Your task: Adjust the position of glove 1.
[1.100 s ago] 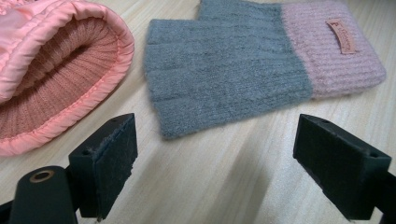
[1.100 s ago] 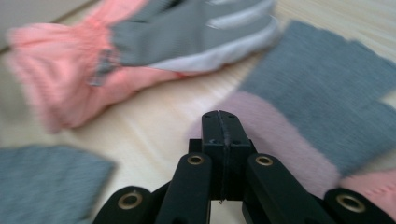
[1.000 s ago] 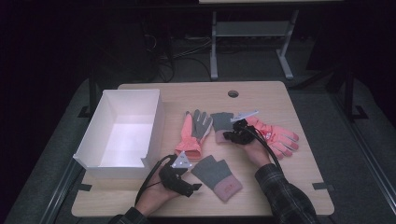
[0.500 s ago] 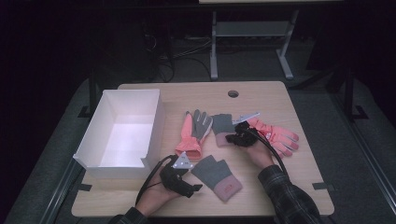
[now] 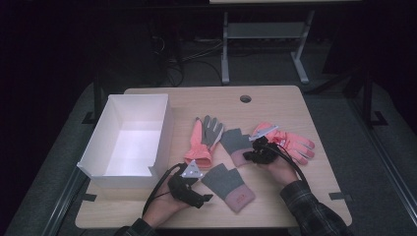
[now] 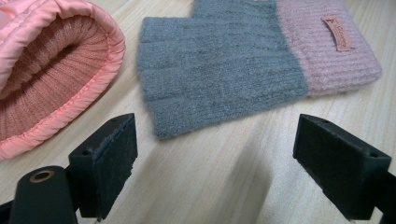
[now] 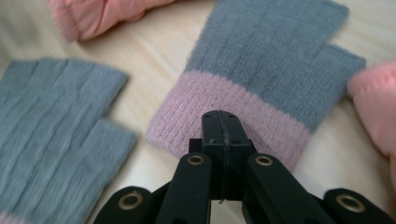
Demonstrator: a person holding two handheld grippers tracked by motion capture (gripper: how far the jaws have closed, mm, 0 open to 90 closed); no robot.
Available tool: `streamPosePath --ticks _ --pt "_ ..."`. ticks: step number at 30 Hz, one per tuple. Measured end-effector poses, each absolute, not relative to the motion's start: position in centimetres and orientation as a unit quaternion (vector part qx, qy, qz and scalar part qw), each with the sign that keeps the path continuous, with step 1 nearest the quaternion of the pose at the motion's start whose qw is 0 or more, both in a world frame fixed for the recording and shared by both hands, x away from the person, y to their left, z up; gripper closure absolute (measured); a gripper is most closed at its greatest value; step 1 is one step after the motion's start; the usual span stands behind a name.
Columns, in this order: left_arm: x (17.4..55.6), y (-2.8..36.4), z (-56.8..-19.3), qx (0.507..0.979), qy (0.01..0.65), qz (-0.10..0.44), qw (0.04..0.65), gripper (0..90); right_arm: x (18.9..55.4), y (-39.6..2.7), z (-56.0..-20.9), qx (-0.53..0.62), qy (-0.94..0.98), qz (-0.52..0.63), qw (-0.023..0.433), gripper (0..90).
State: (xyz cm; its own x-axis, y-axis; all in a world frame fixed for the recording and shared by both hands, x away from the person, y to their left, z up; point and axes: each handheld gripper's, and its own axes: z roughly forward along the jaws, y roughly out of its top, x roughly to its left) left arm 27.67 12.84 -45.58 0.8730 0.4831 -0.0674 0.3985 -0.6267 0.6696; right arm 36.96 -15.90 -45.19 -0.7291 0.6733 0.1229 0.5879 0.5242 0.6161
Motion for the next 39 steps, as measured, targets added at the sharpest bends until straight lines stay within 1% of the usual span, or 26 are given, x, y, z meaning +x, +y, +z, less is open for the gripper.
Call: streamPosePath --ticks 16,22,25,28,29,33,37,39 --pt "27.6 12.8 -45.7 0.899 0.247 0.059 0.356 13.2 32.6 -21.4 -44.9 0.368 0.876 0.307 0.057 90.0" --pt "27.7 12.8 -45.6 0.901 0.244 0.06 0.353 13.2 31.5 -22.7 -44.8 0.367 0.876 0.308 0.058 90.0" --pt "27.6 12.8 -45.6 0.901 0.243 0.06 0.353 13.2 31.6 -22.6 -44.2 0.368 0.871 0.319 0.062 85.4" --pt "27.7 12.8 -45.6 0.902 0.244 0.061 0.352 13.2 31.9 -22.1 -43.7 0.379 0.861 0.332 0.063 79.0" --pt "27.7 12.8 -45.6 0.901 0.244 0.062 0.352 13.2 32.2 -21.7 -43.7 0.382 0.858 0.337 0.065 75.4" --pt "27.7 12.9 -45.7 0.902 0.244 0.061 0.351 13.2 32.8 -20.6 -44.0 0.39 0.855 0.336 0.063 70.3" --pt "27.7 12.9 -45.6 0.902 0.244 0.061 0.351 13.2 33.4 -19.9 -45.0 0.401 0.857 0.316 0.068 69.3" --pt "27.7 12.8 -45.7 0.903 0.244 0.06 0.35 13.2 33.6 -19.9 -45.4 0.408 0.853 0.319 0.067 71.6"
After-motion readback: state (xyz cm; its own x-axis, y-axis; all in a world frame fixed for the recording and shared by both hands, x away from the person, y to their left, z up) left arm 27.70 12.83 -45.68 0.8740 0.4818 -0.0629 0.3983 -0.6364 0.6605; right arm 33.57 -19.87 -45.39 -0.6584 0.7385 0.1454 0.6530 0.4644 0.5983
